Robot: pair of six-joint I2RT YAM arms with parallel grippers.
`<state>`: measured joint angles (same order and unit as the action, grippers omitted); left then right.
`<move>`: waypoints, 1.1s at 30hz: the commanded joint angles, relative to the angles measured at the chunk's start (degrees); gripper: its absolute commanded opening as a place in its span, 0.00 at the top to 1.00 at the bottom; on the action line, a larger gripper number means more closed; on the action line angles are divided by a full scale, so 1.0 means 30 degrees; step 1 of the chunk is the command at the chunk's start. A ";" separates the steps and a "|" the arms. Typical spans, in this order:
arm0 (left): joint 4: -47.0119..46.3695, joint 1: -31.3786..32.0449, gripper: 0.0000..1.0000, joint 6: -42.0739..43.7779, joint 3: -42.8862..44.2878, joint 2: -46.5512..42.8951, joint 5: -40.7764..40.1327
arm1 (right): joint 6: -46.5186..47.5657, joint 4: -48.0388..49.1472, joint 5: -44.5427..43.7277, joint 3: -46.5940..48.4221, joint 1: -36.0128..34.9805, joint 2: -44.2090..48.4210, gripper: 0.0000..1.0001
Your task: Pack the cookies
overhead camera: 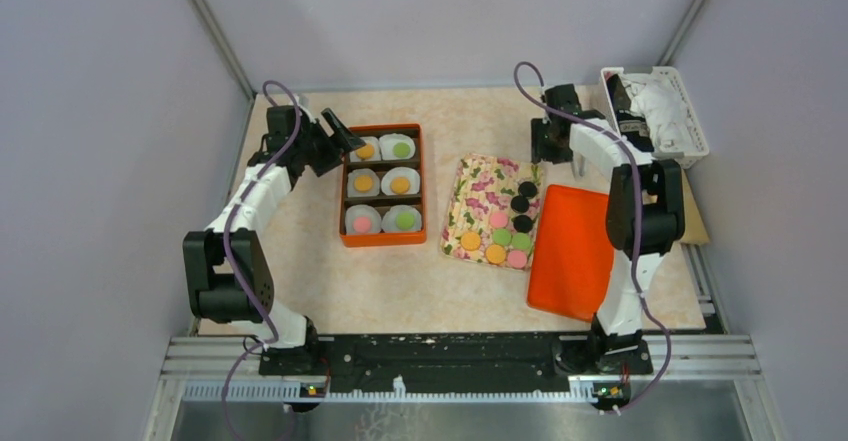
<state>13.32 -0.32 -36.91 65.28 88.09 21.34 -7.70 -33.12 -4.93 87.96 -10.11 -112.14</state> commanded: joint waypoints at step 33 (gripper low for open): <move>-0.0542 0.0045 0.14 0.0363 0.0797 -0.0188 -0.0284 | -0.1242 0.0113 0.0640 0.3647 0.0252 -0.4204 1.00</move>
<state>13.37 -0.32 -36.64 65.30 88.07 20.67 -10.61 -32.69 -2.15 92.31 -9.37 -121.64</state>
